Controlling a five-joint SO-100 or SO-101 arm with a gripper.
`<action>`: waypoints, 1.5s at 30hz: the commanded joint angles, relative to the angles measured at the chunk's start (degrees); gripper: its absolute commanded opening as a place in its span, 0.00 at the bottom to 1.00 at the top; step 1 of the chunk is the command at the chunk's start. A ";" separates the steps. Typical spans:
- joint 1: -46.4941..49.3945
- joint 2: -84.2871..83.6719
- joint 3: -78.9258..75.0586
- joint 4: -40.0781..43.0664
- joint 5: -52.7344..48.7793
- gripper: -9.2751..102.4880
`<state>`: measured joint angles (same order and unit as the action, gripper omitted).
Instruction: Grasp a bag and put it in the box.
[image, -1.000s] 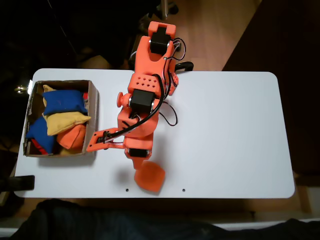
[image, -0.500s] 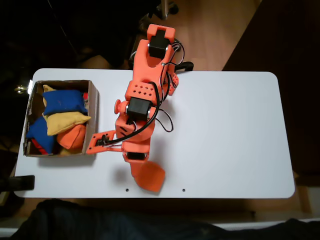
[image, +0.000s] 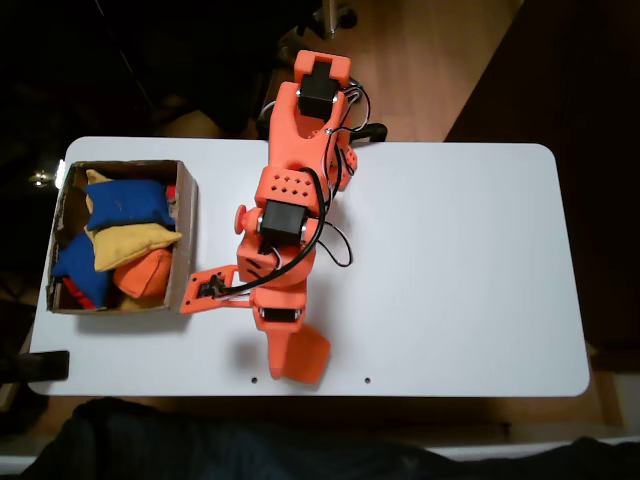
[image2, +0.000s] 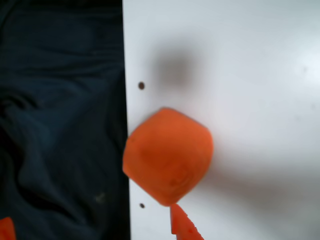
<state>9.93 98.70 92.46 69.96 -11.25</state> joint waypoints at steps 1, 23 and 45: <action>-0.79 0.09 -2.11 -0.62 0.18 0.65; -3.16 -6.94 -0.35 0.00 1.85 0.80; -1.76 -14.68 -2.46 1.14 4.04 0.80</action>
<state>7.56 83.85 92.55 70.66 -7.65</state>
